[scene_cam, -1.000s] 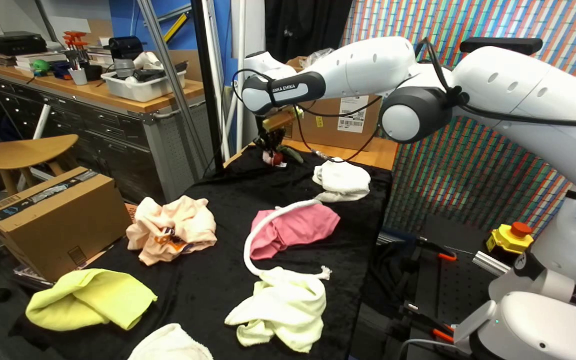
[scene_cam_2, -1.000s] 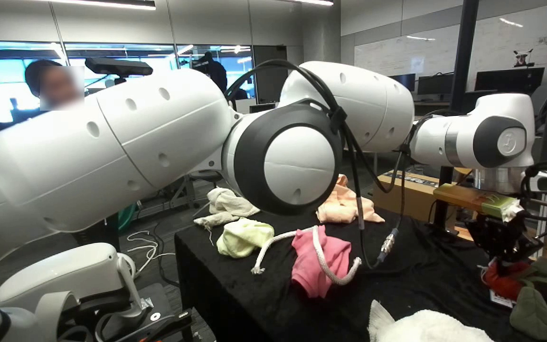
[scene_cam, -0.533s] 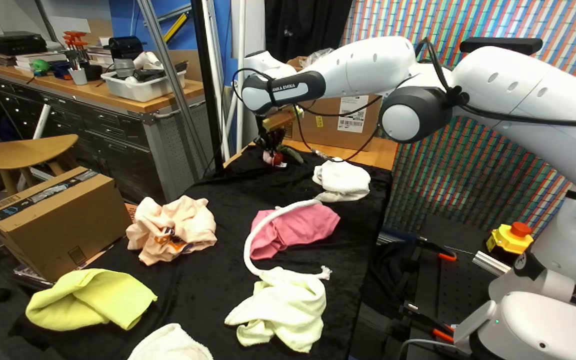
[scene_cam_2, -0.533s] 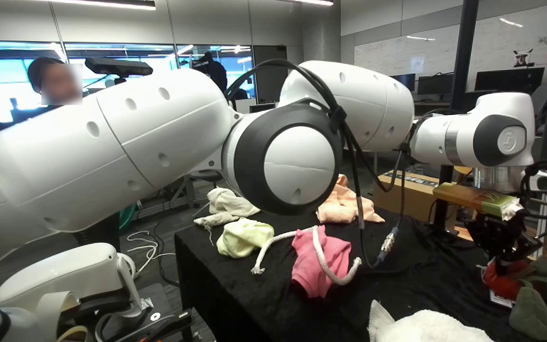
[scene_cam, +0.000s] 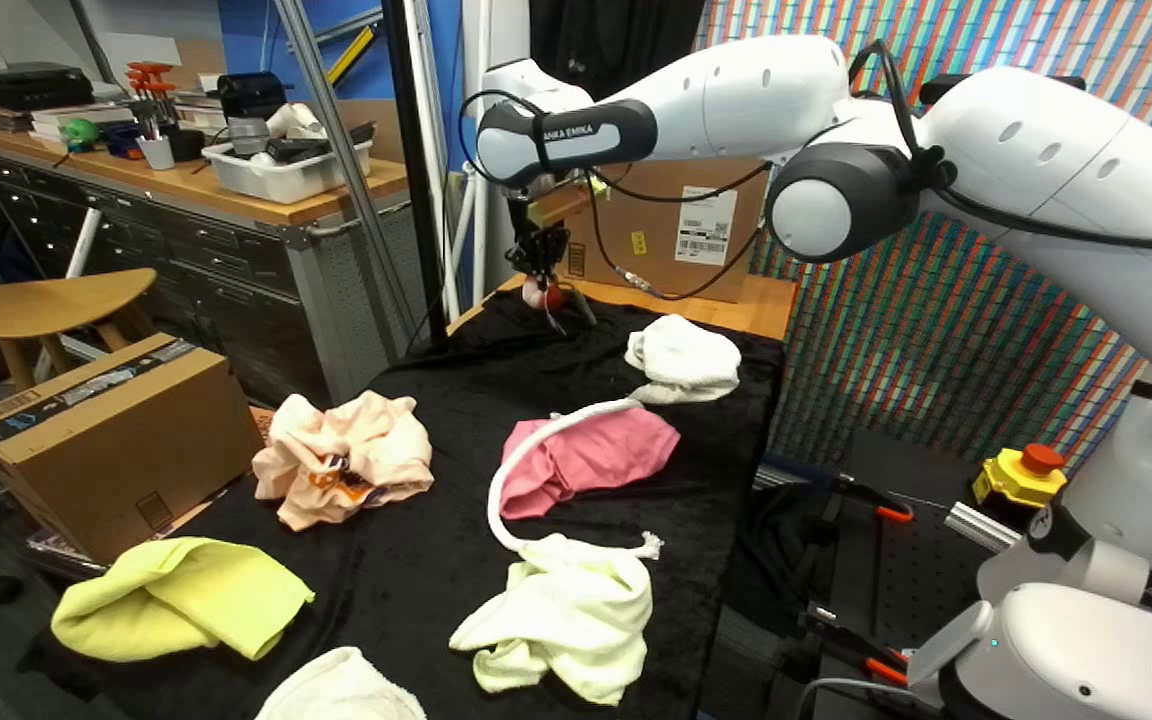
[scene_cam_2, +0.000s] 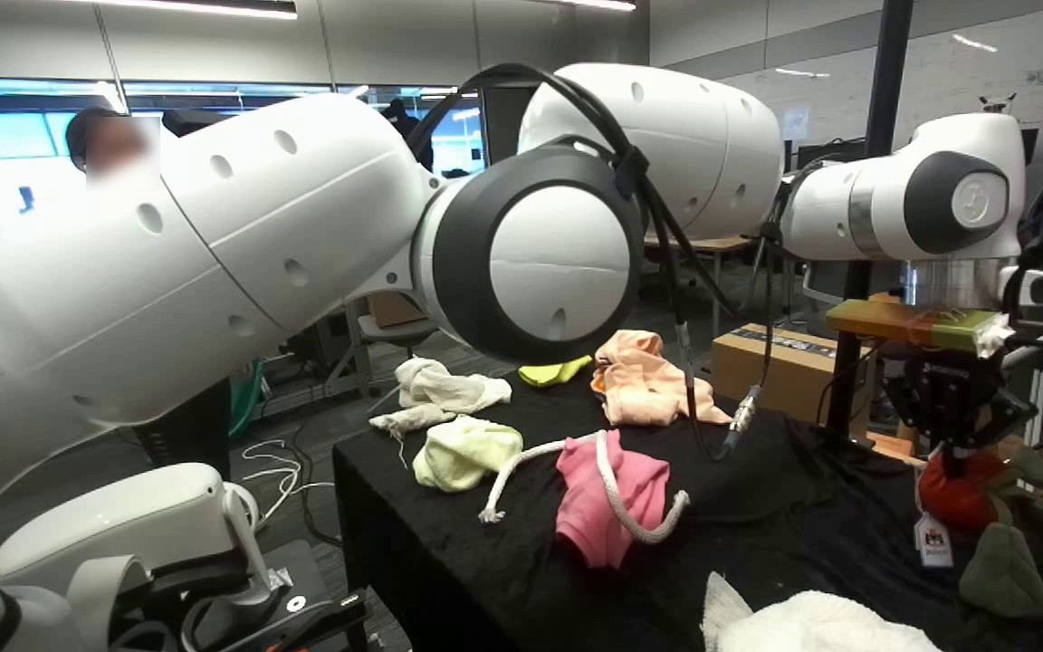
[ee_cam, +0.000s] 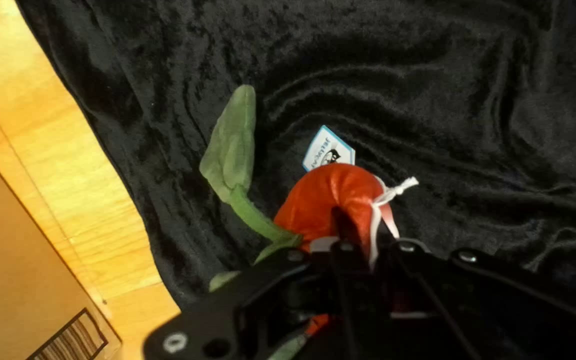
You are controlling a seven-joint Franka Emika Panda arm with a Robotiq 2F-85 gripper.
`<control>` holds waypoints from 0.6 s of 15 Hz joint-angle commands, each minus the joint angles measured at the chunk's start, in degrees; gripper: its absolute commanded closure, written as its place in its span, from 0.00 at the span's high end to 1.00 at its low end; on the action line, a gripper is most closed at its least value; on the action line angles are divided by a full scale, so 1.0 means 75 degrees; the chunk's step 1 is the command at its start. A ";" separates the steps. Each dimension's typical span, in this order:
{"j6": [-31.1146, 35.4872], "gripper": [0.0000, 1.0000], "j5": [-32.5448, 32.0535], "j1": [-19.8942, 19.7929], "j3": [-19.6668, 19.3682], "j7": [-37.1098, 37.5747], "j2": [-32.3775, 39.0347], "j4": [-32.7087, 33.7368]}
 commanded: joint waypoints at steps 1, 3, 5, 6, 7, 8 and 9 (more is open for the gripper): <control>-0.0358 0.08 0.0013 0.0086 0.0044 -0.0162 -0.0667 -0.0499; -0.0417 0.08 0.0014 0.0168 0.0048 -0.0115 -0.0953 -0.0770; -0.0332 0.08 0.0093 0.0235 0.0143 -0.0172 -0.1330 -0.1195; -0.0199 0.08 0.0119 0.0286 0.0198 -0.0191 -0.1575 -0.1519; -0.0073 0.08 0.0163 0.0330 0.0271 -0.0183 -0.1772 -0.1819; 0.0048 0.08 0.0204 0.0360 0.0353 -0.0196 -0.2036 -0.2181; 0.0158 0.08 0.0245 0.0423 0.0422 -0.0121 -0.2288 -0.2568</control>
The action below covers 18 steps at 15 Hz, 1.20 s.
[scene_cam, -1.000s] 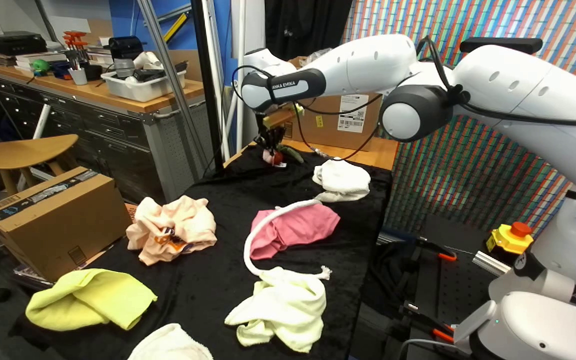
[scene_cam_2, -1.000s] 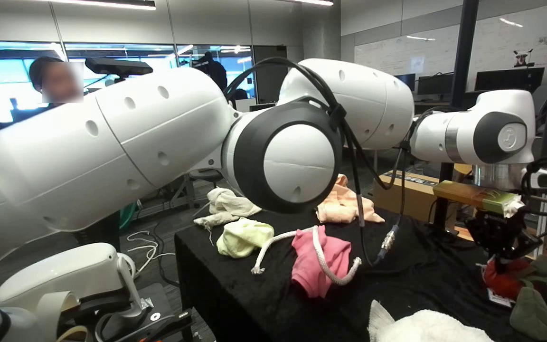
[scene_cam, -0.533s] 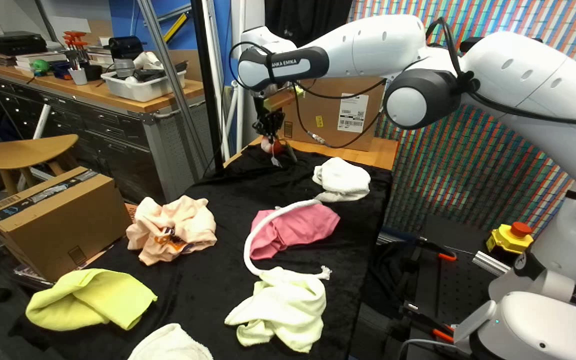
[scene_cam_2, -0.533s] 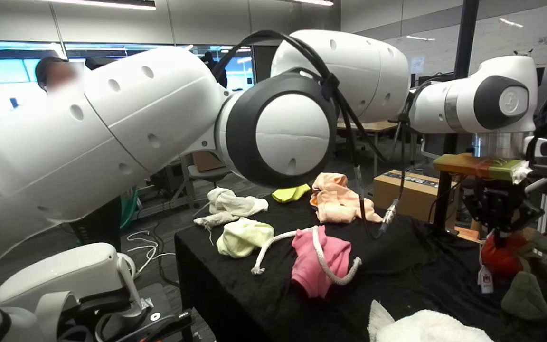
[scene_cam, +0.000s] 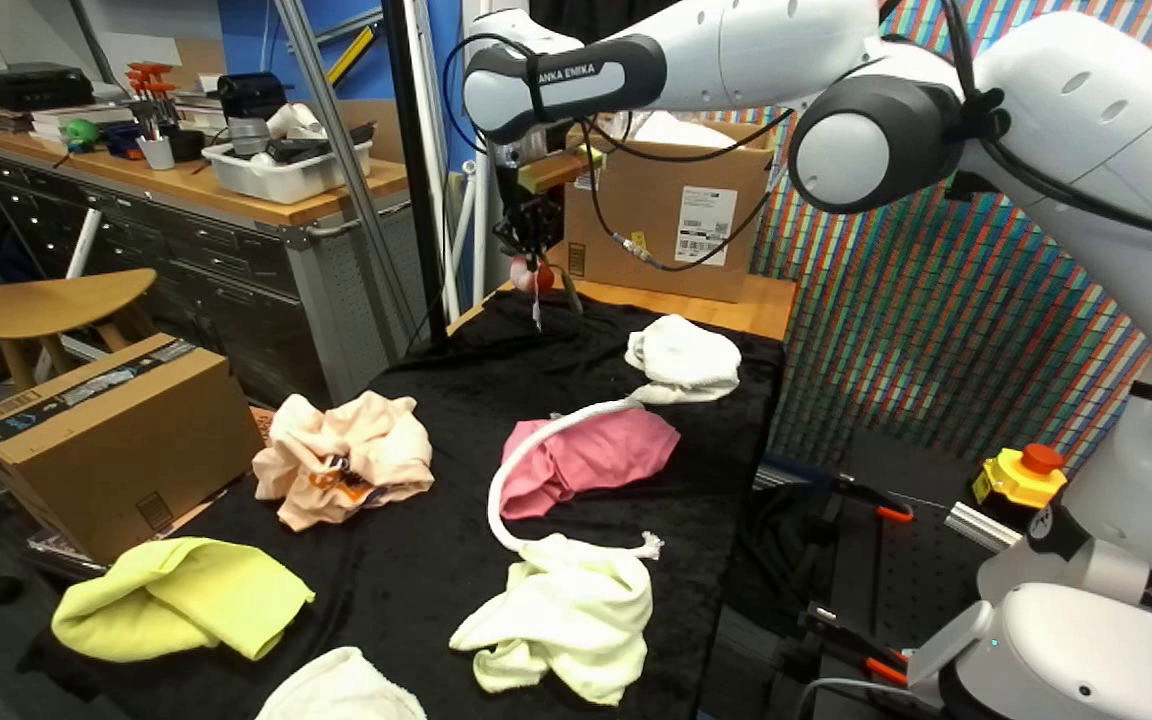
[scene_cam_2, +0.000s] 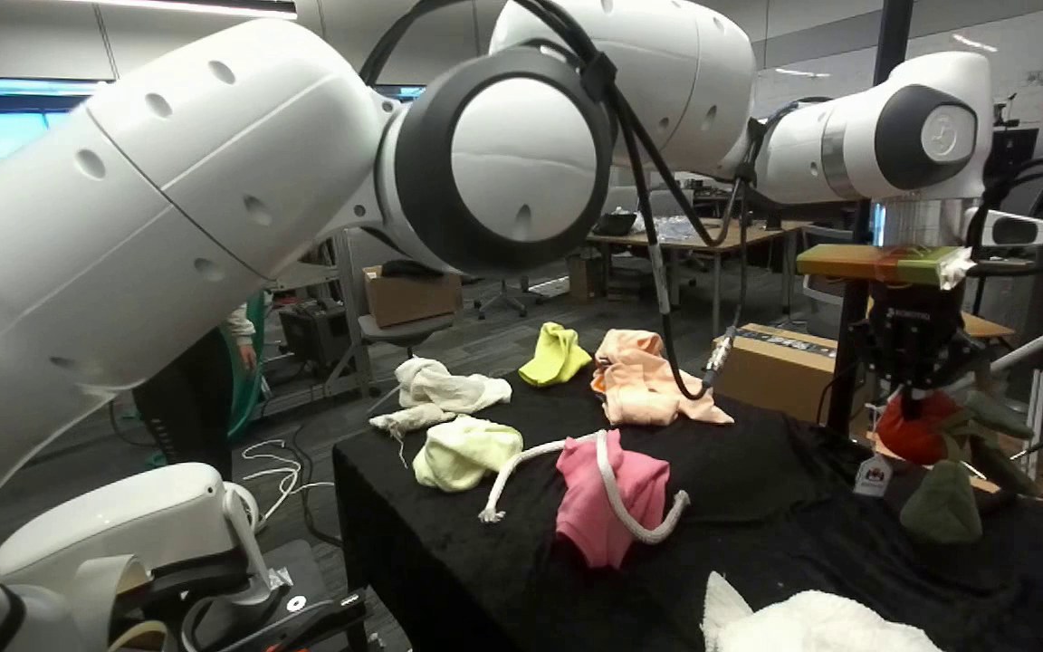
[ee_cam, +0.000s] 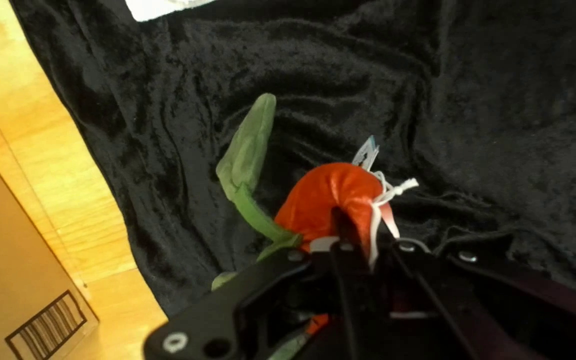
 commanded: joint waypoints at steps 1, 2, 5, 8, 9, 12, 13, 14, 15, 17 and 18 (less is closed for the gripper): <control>0.0475 0.08 0.0219 0.0178 0.0250 -0.0028 -0.1299 -0.1805; 0.0566 0.08 0.0253 0.0245 0.0302 0.0045 -0.1497 -0.2119; 0.0821 0.08 0.0362 0.0378 0.0481 0.0225 -0.2128 -0.3107; 0.1244 0.08 0.0468 0.0490 0.0601 0.0416 -0.2706 -0.4115; 0.1357 0.08 0.0511 0.0517 0.0621 0.0472 -0.2917 -0.4462; 0.1788 0.08 0.0660 0.0530 0.0699 0.0464 -0.3521 -0.5532; 0.1944 0.08 0.0719 0.0506 0.0738 0.0362 -0.3727 -0.5895; 0.2117 0.08 0.0809 0.0469 0.0789 0.0220 -0.3933 -0.6265; 0.2285 0.08 0.0894 0.0443 0.0824 0.0079 -0.4150 -0.6632; 0.2706 0.08 0.1093 0.0372 0.0933 -0.0434 -0.4567 -0.7395; 0.2918 0.08 0.1184 0.0341 0.0988 -0.0763 -0.4780 -0.7794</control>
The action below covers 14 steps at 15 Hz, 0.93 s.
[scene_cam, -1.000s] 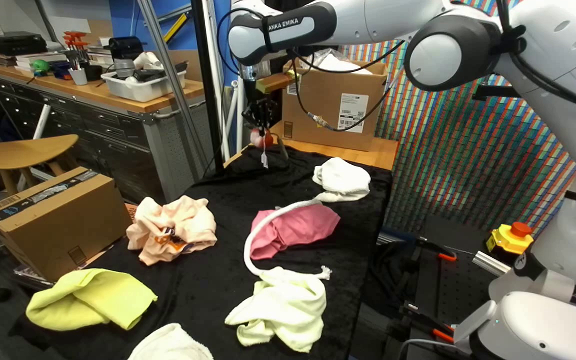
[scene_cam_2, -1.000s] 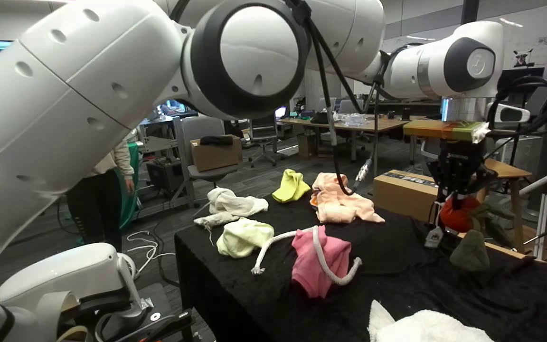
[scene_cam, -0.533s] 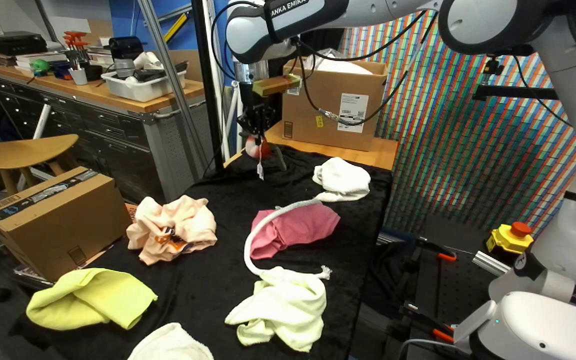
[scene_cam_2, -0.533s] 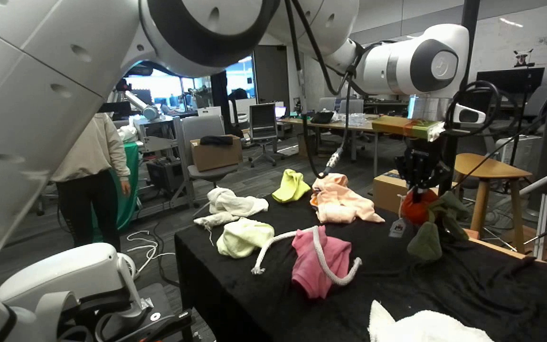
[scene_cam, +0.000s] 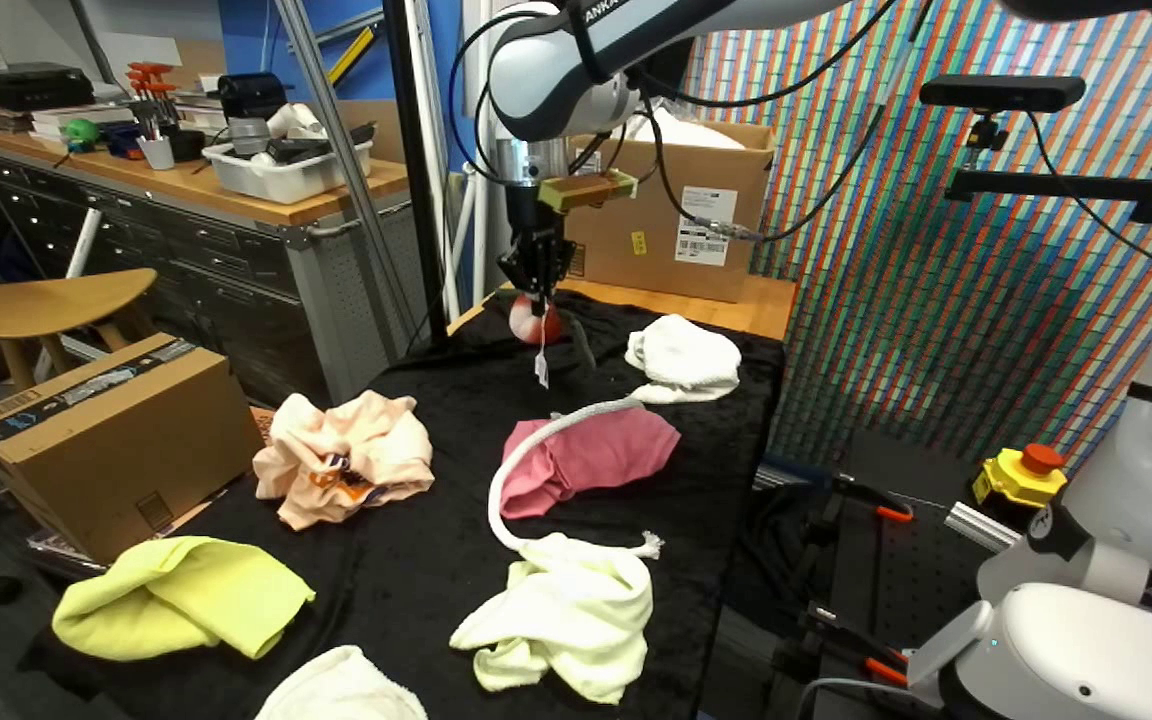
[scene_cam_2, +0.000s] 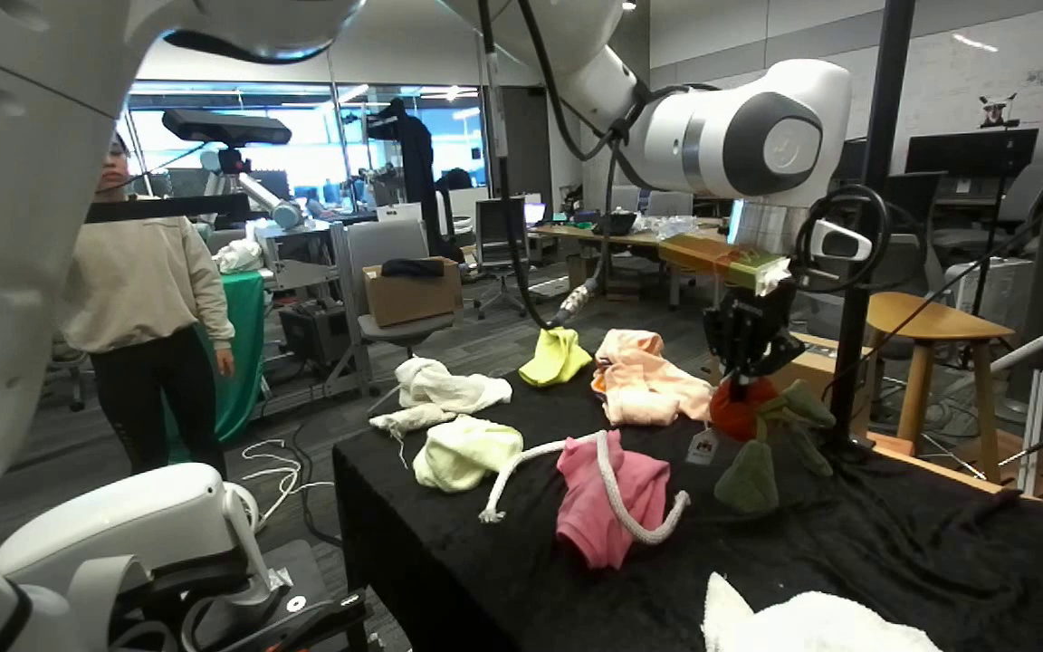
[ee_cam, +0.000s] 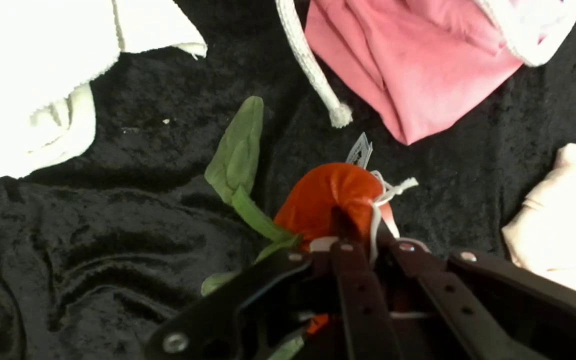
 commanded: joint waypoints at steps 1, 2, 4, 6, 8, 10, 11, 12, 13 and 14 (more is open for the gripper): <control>0.0945 0.08 0.0439 -0.0188 0.0251 -0.1061 -0.1213 -0.1877; 0.1237 0.08 0.0532 -0.0204 0.0300 -0.1392 -0.1398 -0.2277; 0.1737 0.08 0.0806 -0.0269 0.0399 -0.2053 -0.1815 -0.3103; 0.2373 0.08 0.1150 -0.0313 0.0488 -0.2724 -0.2174 -0.3932; 0.3085 0.08 0.1571 -0.0359 0.0580 -0.3436 -0.2538 -0.4804; 0.3918 0.08 0.2150 -0.0371 0.0705 -0.4094 -0.2778 -0.5653; 0.4210 0.08 0.2399 -0.0359 0.0751 -0.4368 -0.2775 -0.5854; 0.4549 0.08 0.2696 -0.0339 0.0822 -0.4616 -0.2676 -0.5952; 0.4810 0.08 0.3009 -0.0350 0.0914 -0.4922 -0.2623 -0.6074; 0.5058 0.08 0.3286 -0.0350 0.1011 -0.5121 -0.2530 -0.6094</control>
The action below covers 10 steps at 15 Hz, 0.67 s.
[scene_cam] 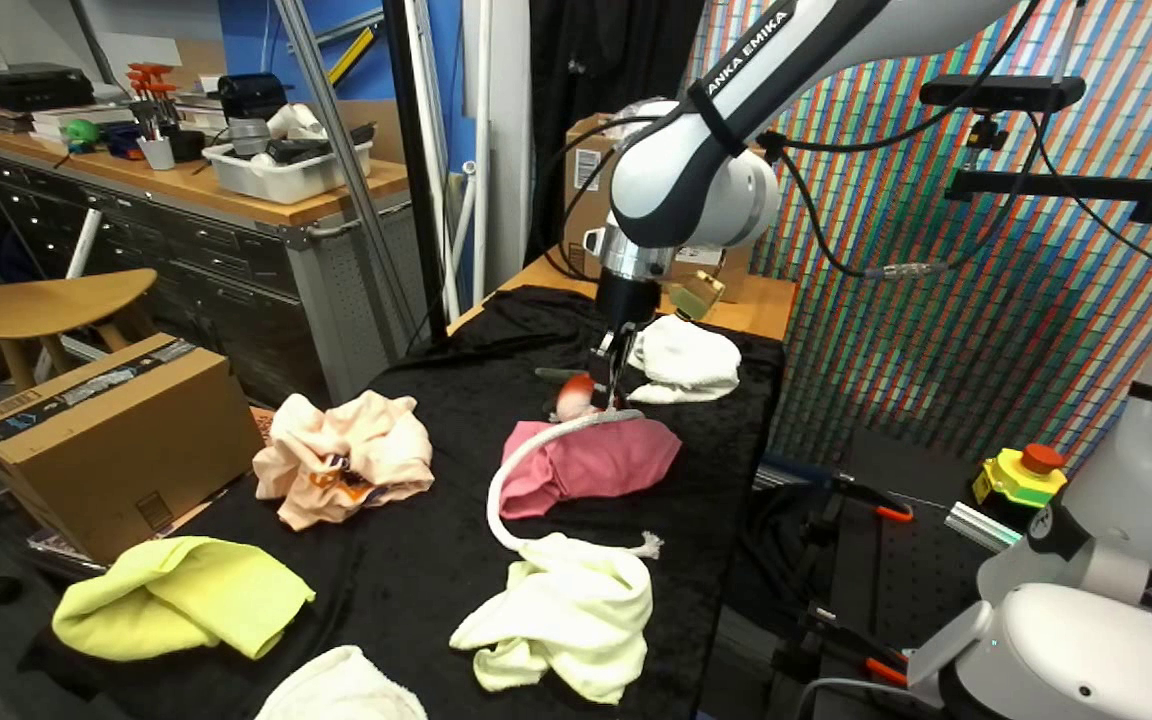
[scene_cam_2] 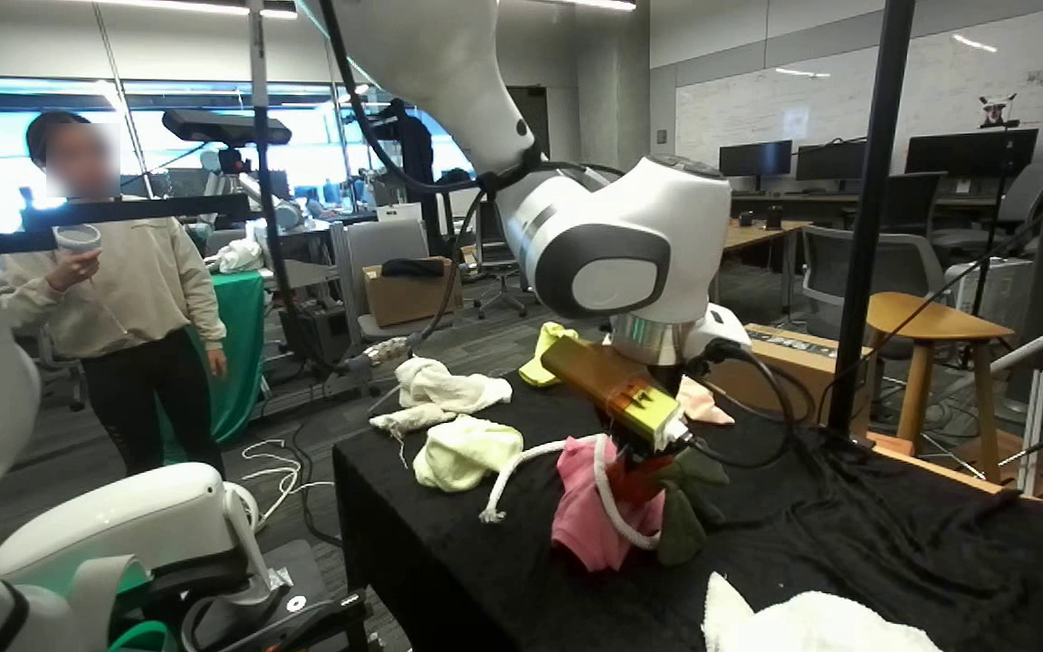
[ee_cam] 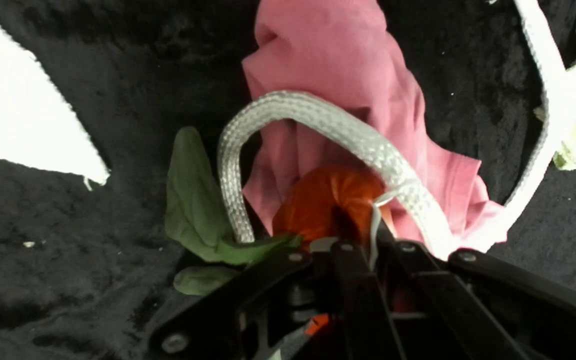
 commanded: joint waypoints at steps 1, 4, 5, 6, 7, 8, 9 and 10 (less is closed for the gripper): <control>0.0980 0.08 0.0989 -0.0134 0.0430 -0.0891 -0.0067 -0.0464; 0.1132 0.08 0.1320 -0.0114 0.0623 -0.1163 0.0196 -0.0256; 0.1137 0.08 0.1329 -0.0113 0.0664 -0.1230 0.0252 -0.0219; 0.1115 0.08 0.1233 -0.0098 0.0672 -0.1208 0.0272 -0.0207; 0.1056 0.08 0.1203 -0.0116 0.0698 -0.1261 0.0237 -0.0217; 0.0888 0.08 0.1078 -0.0109 0.0671 -0.1195 0.0214 -0.0214; 0.0823 0.09 0.1000 -0.0099 0.0656 -0.1182 0.0234 -0.0205; 0.0730 0.13 0.0953 -0.0109 0.0647 -0.1213 0.0177 -0.0223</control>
